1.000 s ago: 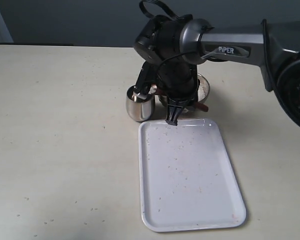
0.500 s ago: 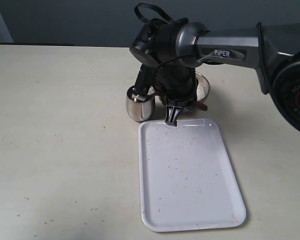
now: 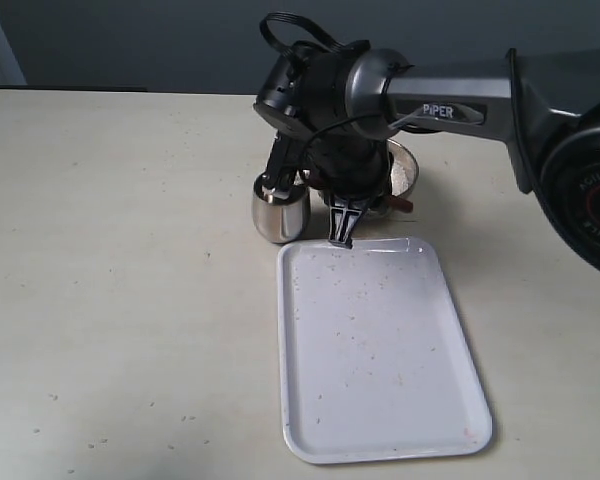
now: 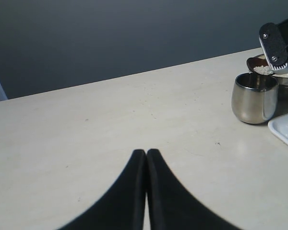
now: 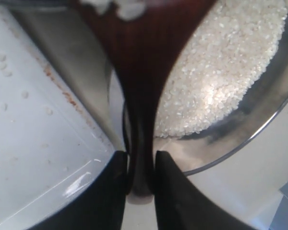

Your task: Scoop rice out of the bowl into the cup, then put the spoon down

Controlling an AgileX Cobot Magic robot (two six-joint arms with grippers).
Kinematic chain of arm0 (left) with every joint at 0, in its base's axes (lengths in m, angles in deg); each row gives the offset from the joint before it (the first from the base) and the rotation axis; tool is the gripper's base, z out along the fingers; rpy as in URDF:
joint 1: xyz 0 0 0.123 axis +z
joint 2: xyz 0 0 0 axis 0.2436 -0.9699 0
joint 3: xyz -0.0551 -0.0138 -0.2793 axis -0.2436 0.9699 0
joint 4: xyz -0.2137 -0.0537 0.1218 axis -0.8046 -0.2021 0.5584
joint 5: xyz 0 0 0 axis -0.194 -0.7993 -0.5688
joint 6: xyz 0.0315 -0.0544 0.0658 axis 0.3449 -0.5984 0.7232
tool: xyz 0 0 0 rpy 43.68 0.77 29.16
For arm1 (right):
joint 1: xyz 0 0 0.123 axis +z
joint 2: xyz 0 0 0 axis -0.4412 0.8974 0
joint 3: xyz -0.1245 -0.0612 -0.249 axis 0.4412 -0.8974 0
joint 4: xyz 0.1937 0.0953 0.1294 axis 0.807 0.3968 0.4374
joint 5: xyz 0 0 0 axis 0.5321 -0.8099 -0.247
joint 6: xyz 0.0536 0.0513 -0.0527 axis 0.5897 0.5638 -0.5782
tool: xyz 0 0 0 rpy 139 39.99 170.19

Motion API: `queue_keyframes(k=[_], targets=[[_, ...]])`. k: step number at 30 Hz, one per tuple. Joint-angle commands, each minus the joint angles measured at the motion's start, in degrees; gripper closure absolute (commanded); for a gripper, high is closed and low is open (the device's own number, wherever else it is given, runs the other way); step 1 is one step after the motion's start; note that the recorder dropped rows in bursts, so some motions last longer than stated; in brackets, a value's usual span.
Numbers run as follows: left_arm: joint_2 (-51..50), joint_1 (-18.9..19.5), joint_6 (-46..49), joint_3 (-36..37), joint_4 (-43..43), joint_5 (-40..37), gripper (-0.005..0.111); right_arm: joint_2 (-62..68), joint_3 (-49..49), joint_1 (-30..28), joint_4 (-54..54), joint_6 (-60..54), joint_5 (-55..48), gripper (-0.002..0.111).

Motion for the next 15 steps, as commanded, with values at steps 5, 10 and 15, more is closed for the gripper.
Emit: queue_keyframes(k=[5,10,15], targets=[[0.2,-0.3,-0.3,-0.1,0.1,0.7,0.106,-0.1,0.4,0.7,-1.7,0.5,0.4,0.109],[0.2,-0.3,-0.3,-0.1,0.1,0.7,0.106,-0.1,0.4,1.1,-2.9,0.5,0.4,0.109],[0.2,-0.3,-0.3,-0.1,0.1,0.7,0.106,-0.1,0.4,1.7,-4.2,1.5,0.8,0.109]])
